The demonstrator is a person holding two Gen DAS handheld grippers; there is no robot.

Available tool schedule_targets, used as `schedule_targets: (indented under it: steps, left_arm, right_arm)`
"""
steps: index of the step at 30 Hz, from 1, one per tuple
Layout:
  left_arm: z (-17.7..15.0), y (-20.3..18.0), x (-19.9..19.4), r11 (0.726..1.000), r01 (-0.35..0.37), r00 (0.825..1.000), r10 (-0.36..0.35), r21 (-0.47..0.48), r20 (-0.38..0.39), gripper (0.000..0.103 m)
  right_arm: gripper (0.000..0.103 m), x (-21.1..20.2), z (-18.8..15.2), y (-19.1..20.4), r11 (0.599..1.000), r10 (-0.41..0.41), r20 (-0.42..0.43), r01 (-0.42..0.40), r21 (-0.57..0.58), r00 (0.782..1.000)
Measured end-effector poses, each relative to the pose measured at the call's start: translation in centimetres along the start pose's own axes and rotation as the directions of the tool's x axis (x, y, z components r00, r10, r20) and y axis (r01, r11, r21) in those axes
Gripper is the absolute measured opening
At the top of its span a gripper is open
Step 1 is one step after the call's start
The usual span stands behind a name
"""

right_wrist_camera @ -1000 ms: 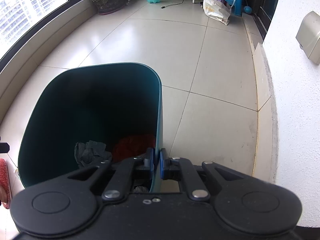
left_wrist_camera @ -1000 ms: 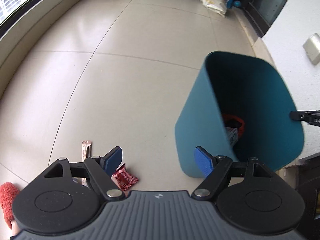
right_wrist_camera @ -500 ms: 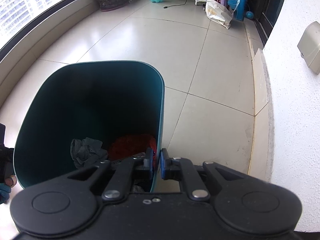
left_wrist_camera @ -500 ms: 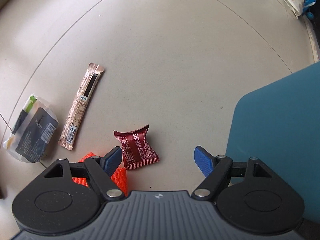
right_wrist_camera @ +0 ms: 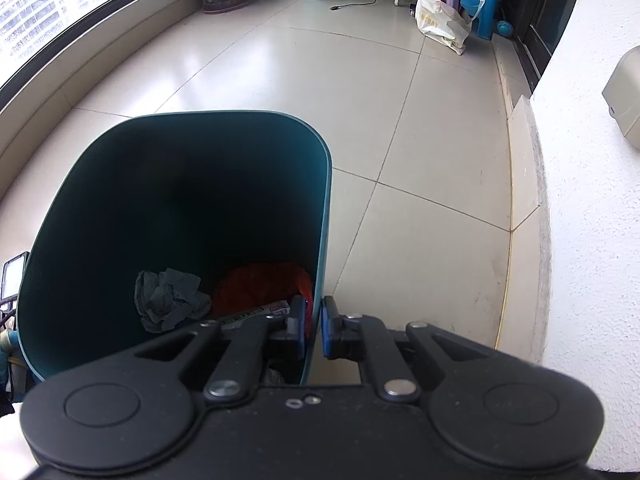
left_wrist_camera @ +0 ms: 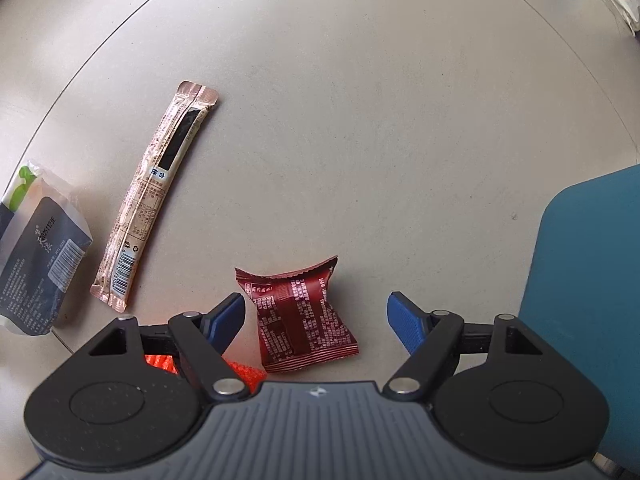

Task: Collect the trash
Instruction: 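Lower the left gripper onto the red snack packet and close, then lift the red packet and carry it into the teal bin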

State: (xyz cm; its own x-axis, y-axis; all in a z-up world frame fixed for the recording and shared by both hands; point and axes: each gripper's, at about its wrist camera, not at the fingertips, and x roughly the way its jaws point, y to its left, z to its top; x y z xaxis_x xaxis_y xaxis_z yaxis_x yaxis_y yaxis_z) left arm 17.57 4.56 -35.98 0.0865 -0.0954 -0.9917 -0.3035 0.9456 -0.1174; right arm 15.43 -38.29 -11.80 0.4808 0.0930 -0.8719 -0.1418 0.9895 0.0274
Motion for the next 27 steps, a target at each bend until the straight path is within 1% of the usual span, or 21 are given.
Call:
schedule_targets:
  steps: [1,3,5,9,12,19,22,27]
  left_arm:
    - [0.0,0.0,0.1,1.0,-0.013,1.0,0.013,0.004,0.002,0.075]
    - [-0.1,0.4,0.3,1.0,-0.018,1.0,0.019,0.001,-0.015,0.056]
    - [-0.1,0.8,0.5,1.0,-0.03,0.999,0.03,0.0,-0.027,0.051]
    - [-0.2,1.6,0.2,0.999,-0.039,0.999,0.039,0.002,-0.015,0.044]
    - [-0.3,1.7,-0.8,0.999,-0.037,0.999,0.037,0.0,0.0,0.042]
    - [-0.4,2.9,-4.4,1.0,-0.016,0.999,0.017,-0.015,0.033,0.041]
    - [-0.6,2.3,-7.1,1.0,-0.013,0.999,0.013,-0.003,0.051,0.041]
    - [-1.3,0.6,-12.6,0.998,-0.022,0.995,0.017,0.058,0.094,0.041]
  right_arm:
    - [0.008,0.1,0.0,0.0,1.0,-0.001,-0.001,0.001,0.0,1.0]
    - [0.008,0.1,0.0,0.1,1.0,-0.006,-0.003,0.006,-0.002,1.0]
    - [0.008,0.2,0.1,0.1,1.0,-0.008,-0.005,0.008,-0.001,1.0]
    - [0.008,0.2,0.0,0.1,1.0,-0.008,-0.005,0.008,0.0,1.0]
    - [0.008,0.2,0.1,0.1,1.0,-0.009,-0.005,0.009,0.0,1.0]
    - [0.008,0.2,0.0,0.1,1.0,-0.008,-0.004,0.008,0.001,1.0]
    - [0.007,0.1,0.0,0.1,1.0,-0.011,-0.001,0.011,0.0,1.0]
    - [0.004,-0.7,-0.1,-0.1,1.0,-0.001,0.014,0.001,0.013,1.0]
